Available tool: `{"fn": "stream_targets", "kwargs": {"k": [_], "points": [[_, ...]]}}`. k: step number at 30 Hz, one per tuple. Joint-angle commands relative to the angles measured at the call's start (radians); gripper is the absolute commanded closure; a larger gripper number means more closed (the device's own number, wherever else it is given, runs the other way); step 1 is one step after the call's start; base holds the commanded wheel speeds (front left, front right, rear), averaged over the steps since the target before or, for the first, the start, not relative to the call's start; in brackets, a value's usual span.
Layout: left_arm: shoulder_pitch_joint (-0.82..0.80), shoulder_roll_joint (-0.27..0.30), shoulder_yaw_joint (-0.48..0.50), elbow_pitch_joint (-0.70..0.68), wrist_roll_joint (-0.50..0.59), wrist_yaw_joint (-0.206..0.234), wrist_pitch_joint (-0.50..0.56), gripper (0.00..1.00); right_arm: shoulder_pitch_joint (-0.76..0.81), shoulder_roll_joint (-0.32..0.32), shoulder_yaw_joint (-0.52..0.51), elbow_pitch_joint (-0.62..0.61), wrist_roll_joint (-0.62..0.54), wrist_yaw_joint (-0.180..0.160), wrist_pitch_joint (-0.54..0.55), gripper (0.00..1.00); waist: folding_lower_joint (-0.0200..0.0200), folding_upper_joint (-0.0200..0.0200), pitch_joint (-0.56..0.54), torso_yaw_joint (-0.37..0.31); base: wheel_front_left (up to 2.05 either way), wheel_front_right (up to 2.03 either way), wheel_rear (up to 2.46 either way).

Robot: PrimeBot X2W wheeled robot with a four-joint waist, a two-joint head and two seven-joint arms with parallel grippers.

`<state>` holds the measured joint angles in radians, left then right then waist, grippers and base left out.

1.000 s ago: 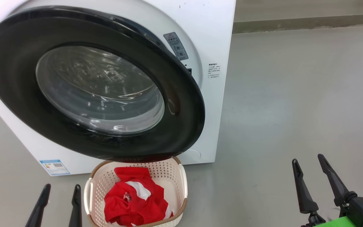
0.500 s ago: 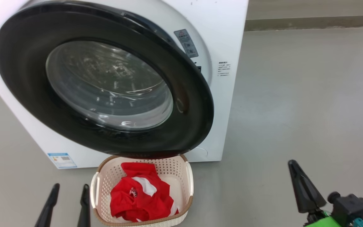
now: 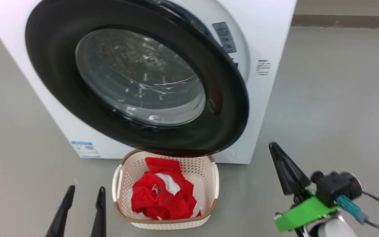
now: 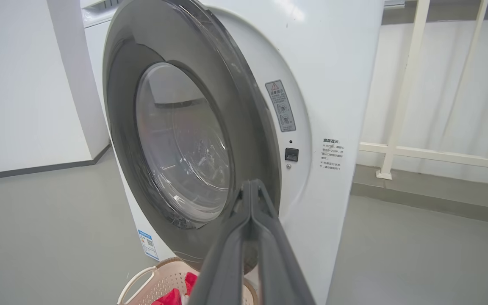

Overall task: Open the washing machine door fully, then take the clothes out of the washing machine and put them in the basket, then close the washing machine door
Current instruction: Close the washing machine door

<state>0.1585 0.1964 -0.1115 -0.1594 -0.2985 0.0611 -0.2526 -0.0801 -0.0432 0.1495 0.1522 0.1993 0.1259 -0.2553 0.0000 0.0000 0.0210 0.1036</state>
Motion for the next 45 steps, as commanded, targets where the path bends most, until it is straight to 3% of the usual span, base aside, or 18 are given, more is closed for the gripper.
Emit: {"fn": "stream_targets", "kwargs": {"k": [1,13,27,45], "points": [[-0.052,-0.002,0.027,-0.024,0.014,-0.006,-0.009,0.00,-0.059,-0.007,0.033,-0.008,0.000,0.005,-0.006,1.00,0.0000,0.0000,0.020,0.030,0.00,0.00,0.00],[-0.110,-0.039,-0.017,0.011,0.024,-0.041,-0.009,0.00,-0.238,-0.007,0.090,0.147,-0.008,0.005,-0.006,1.00,0.0000,0.0000,0.059,0.121,0.00,0.00,0.00],[-0.149,-0.073,-0.012,0.035,0.029,-0.094,-0.009,0.00,-0.404,-0.007,-0.027,0.246,-0.072,0.005,-0.006,1.00,0.0000,0.0000,0.118,0.206,0.00,0.00,0.00],[-0.194,-0.111,0.025,0.068,0.054,-0.146,-0.009,0.00,-0.591,-0.051,-0.137,0.394,-0.109,0.005,-0.006,1.00,0.0000,0.0000,0.173,0.231,0.00,0.00,0.00]]}}
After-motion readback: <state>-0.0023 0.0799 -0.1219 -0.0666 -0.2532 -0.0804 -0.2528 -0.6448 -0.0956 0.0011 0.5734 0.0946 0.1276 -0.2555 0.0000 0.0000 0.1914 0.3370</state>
